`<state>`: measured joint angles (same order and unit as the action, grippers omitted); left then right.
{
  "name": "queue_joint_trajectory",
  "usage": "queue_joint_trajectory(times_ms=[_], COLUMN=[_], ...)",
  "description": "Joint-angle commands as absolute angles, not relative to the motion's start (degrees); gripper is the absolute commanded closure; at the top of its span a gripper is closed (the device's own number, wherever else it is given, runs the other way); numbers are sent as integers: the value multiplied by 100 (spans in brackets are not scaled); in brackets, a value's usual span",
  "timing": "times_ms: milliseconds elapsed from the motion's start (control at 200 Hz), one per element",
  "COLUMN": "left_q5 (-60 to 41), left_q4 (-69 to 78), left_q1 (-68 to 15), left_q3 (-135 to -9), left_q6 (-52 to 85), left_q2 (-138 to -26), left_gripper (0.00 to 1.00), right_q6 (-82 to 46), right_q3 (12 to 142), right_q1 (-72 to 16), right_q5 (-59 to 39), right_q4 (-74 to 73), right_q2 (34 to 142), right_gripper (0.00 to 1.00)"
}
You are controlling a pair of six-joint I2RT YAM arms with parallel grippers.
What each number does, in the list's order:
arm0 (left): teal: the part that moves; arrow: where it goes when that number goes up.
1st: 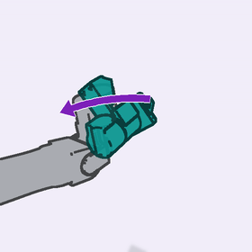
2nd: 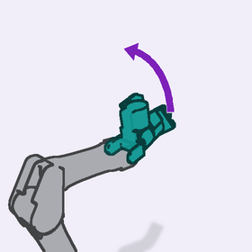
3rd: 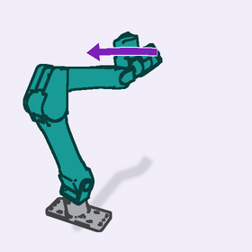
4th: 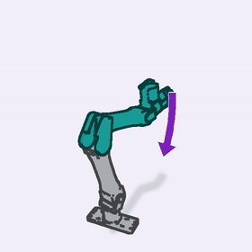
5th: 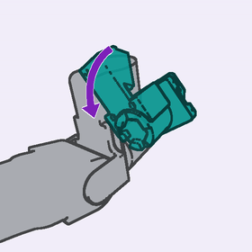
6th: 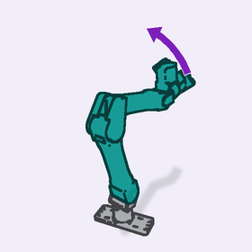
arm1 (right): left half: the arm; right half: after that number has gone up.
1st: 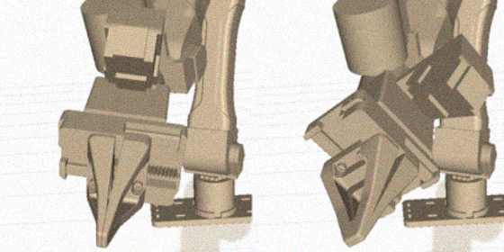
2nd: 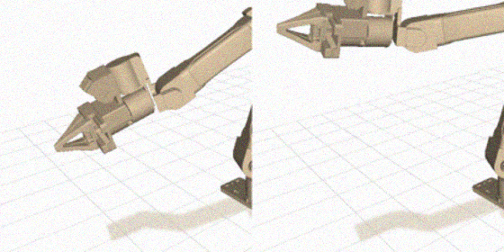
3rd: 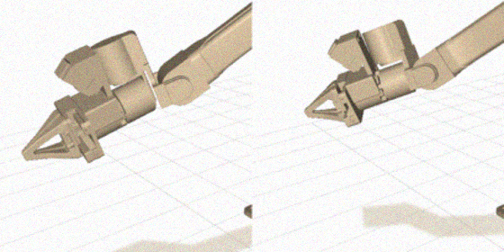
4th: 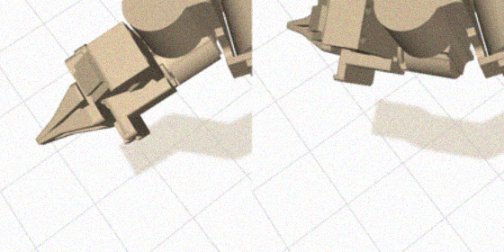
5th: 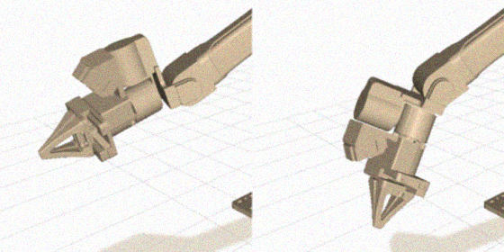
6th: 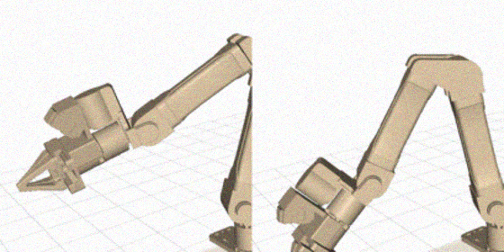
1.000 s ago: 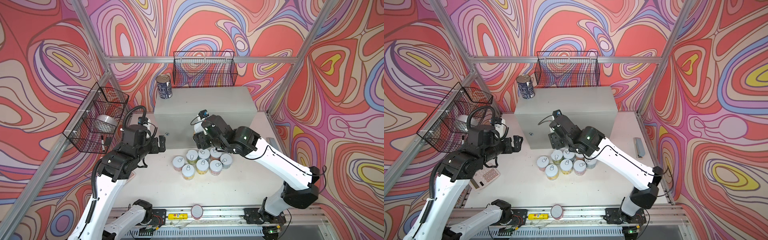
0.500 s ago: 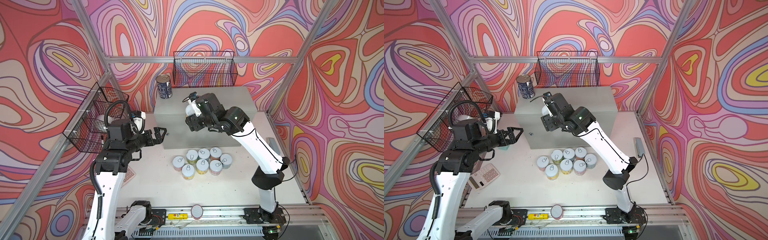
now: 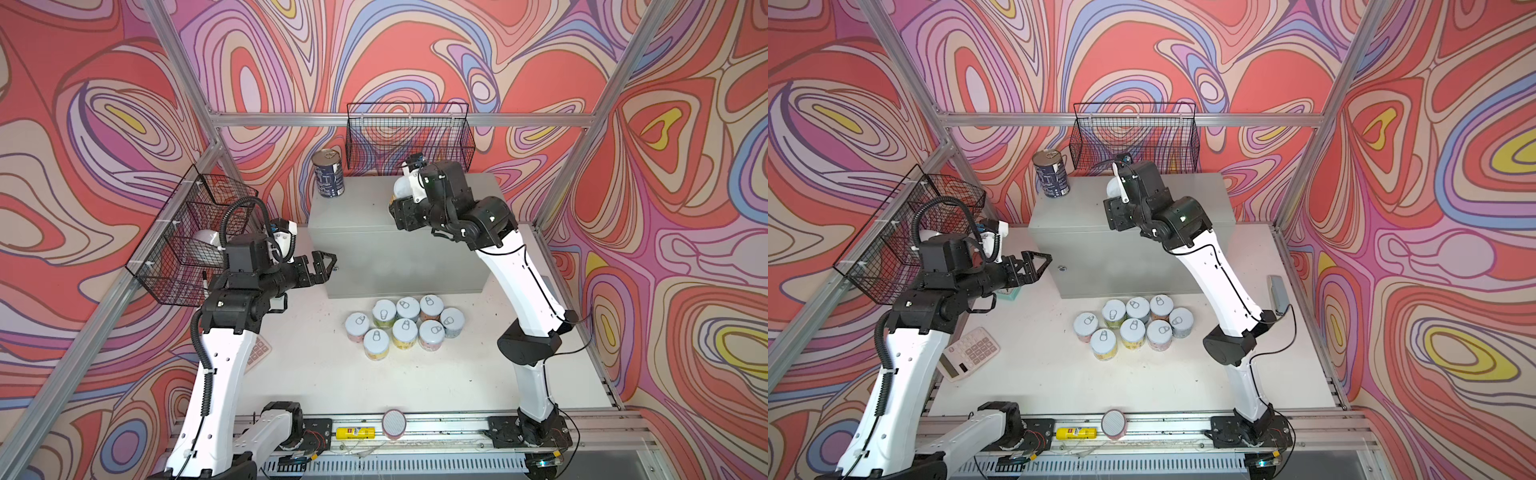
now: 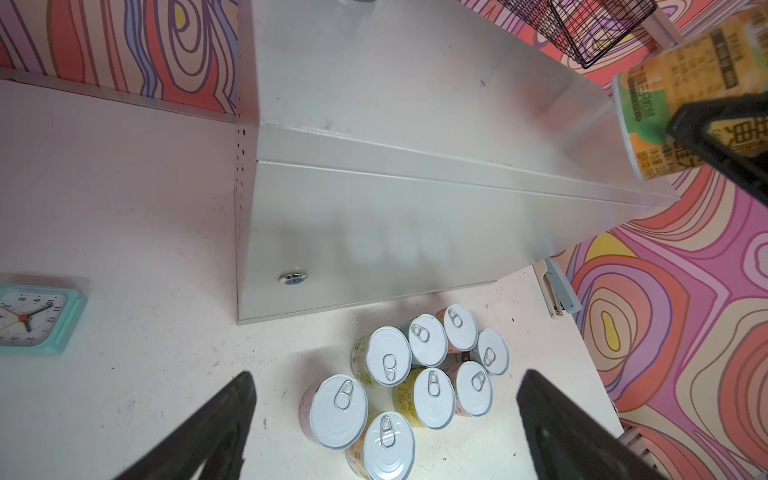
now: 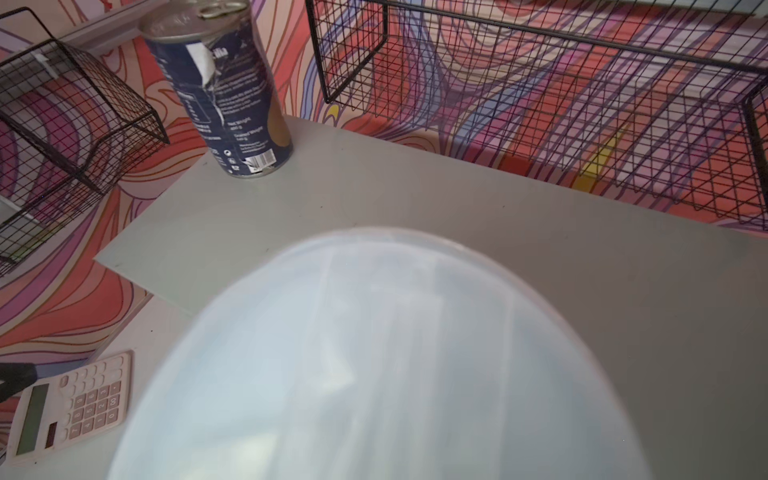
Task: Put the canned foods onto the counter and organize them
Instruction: 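Lift the orange-labelled can with the right gripper onto the grey box top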
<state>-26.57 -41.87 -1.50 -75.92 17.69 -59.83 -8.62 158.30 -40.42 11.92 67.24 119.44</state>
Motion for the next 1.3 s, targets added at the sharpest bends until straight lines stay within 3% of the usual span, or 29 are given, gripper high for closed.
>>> queue_joint_trajectory(times_ms=[0,446,556,666,726,796,906,1297], left_q5=[-2479,-2355,-2324,-2281,-2294,-2279,-2224,-2230], left_q4=[-3943,-3858,-3827,-3784,-3772,-3763,-3803,-3696], left_q1=[-123,-123,-125,-123,-123,-123,-123,-123], left_q3=[-7495,-7313,-7304,-7271,-7249,-7216,-7207,-7198], left_q6=[1635,1692,1688,1670,1661,1661,1620,1547], left_q2=[-5950,-5933,-5965,-5975,-5981,-5977,-5984,-5955], left_gripper=[0,0,0,0,0,0,0,0], right_q6=[-1021,-1178,-1195,-1230,-1239,-1247,-1273,-1304], right_q3=[16032,15966,15868,15830,15825,15828,15757,15568], right_q1=[-3902,-3674,-3674,-3674,-3674,-3677,-3674,-3674], right_q5=[978,776,749,721,738,749,747,659], right_q4=[6075,6036,5977,5900,5873,5862,5791,5248], right_q2=[12057,12261,12220,12221,12232,12261,12270,11939], right_gripper=[100,100,62,40,37,26,3,2])
